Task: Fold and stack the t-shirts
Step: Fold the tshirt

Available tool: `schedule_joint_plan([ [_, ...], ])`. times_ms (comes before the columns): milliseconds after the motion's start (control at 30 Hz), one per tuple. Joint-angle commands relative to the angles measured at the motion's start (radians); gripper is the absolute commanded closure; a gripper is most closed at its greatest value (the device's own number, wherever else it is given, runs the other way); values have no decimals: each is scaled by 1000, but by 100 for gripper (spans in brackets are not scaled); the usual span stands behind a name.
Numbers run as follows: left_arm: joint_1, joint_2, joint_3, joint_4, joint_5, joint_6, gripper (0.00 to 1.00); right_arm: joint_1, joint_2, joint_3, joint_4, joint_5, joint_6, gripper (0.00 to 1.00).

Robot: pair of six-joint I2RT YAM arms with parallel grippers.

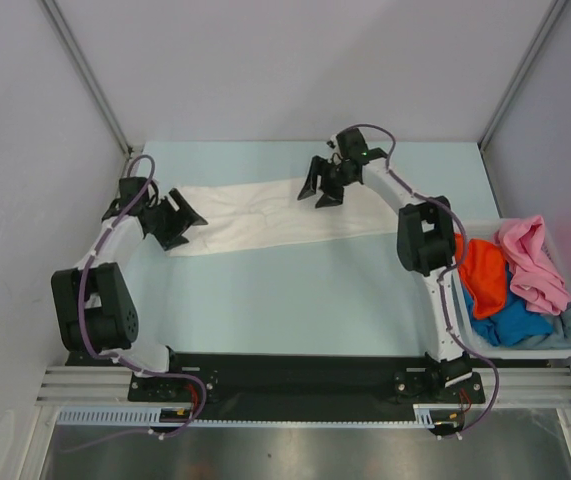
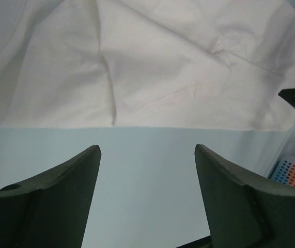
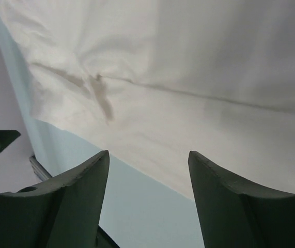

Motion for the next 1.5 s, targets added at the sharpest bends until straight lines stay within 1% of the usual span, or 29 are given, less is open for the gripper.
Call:
schedule_joint_plan([
  [0,50,-78,-56,34,-54,-53,21,-69,-180,-124,-160,111,-119,30],
  [33,64,-80,-81,41,-54,-65,21,-98,-214,-161,-168,117,-119,29],
  [67,78,-72,-90,43,-48,-70,22,-115,-267,-232,-174,129,-119,28],
  [133,119,-66,-127,60,-38,-87,23,-142,-330,-303,-179,151,-124,26],
  [200,156,-60,-153,95,-18,-117,24,-178,-396,-394,-183,212,-127,25],
  [233,165,-60,-174,104,-13,-126,24,-192,-409,-417,-196,241,-122,21],
  [300,191,-54,-190,126,-9,-149,25,-226,-426,-454,-206,295,-121,20],
  [400,200,-59,-203,133,-27,-191,24,-257,-421,-456,-231,373,-117,19],
  [467,199,-65,-208,138,-36,-209,24,-272,-424,-454,-246,420,-121,21],
  [533,200,-68,-217,138,-47,-240,24,-304,-423,-457,-265,428,-111,23],
  [600,202,-68,-229,167,-65,-260,25,-335,-423,-468,-271,408,-107,27],
  [767,200,-22,-211,170,-97,-257,29,-361,-465,-572,-214,363,-107,36],
  [800,200,-23,-208,155,-105,-260,29,-363,-469,-578,-208,356,-107,37],
  [900,203,-31,-246,211,-119,-292,30,-363,-473,-598,-188,361,-102,41],
  [933,207,-20,-245,213,-110,-297,31,-363,-472,-598,-188,358,-102,43],
  [1000,204,21,-237,222,-97,-309,34,-363,-458,-595,-187,362,-95,45],
  [1067,207,40,-243,233,-87,-315,36,-363,-456,-597,-180,368,-91,46],
  [1200,207,59,-245,244,-108,-289,35,-364,-443,-601,-153,372,-73,45],
  [1300,207,95,-223,251,-107,-269,35,-363,-426,-609,-131,359,-52,45],
  [1467,207,142,-208,285,-87,-257,37,-363,-406,-618,-88,385,-36,45],
])
